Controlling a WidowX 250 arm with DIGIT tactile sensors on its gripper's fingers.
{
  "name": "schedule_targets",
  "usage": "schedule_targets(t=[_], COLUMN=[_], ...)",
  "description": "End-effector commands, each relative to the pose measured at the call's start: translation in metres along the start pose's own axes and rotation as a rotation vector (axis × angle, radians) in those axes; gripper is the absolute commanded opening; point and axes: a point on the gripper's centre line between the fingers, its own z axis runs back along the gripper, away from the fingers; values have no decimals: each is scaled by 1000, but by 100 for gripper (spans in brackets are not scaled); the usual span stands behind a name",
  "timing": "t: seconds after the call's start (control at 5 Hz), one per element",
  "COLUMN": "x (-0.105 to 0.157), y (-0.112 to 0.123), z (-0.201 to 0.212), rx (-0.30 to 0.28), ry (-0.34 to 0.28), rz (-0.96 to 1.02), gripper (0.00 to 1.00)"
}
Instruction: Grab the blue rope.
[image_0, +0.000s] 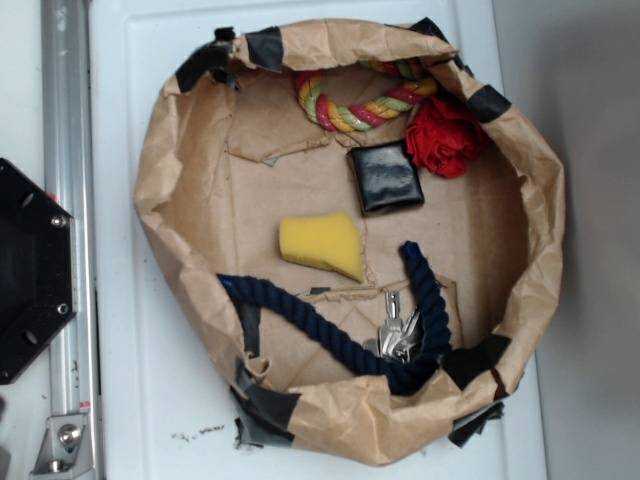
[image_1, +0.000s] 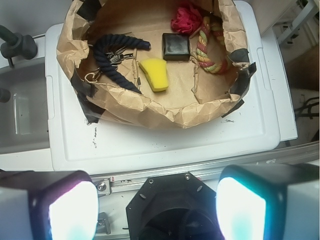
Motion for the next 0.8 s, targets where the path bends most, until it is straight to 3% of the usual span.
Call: schedule_targets(t=[0.0,0.2,0.4,0.6], x=[0,46,86,109], y=[0,7,28,27], z=[0,-34,-63,-94], rx=[0,-125,-71,-165], ry=[0,-132,-87,-57], rz=[0,194,290,338], gripper=[100,100,100,100])
